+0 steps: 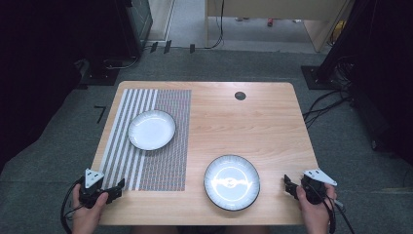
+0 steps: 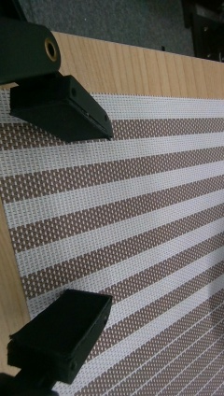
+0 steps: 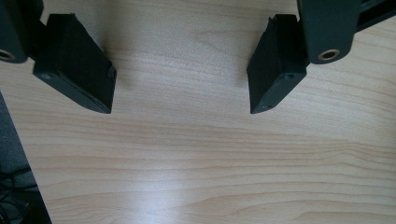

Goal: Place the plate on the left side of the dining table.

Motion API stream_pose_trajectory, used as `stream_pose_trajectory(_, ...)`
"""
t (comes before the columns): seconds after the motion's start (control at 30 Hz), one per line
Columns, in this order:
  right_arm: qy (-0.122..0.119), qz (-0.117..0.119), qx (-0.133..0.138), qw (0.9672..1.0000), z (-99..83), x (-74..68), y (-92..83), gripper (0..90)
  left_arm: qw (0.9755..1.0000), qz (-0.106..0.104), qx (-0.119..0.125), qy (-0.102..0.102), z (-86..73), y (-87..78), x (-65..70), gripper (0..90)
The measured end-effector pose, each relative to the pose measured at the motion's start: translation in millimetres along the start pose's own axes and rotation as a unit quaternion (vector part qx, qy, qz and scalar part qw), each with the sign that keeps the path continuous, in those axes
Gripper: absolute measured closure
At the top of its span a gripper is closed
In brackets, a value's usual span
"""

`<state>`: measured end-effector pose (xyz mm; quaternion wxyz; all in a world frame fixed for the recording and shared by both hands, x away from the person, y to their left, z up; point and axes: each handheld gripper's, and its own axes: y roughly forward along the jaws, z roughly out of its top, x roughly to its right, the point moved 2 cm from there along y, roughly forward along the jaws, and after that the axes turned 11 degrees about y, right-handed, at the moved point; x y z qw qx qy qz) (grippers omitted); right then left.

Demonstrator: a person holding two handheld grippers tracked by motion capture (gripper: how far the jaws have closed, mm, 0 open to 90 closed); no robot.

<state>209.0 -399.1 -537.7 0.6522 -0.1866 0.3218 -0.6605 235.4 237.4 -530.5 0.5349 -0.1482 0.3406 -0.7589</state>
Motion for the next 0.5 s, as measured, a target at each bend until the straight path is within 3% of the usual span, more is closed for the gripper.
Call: stream_pose_trajectory(0.5, -0.007, 0.008, -0.002, 0.9999, -0.3, -1.0, 0.0, 23.4, 1.0, 0.001, 0.002, -0.001, 0.1, 0.8, 0.4, 16.7)
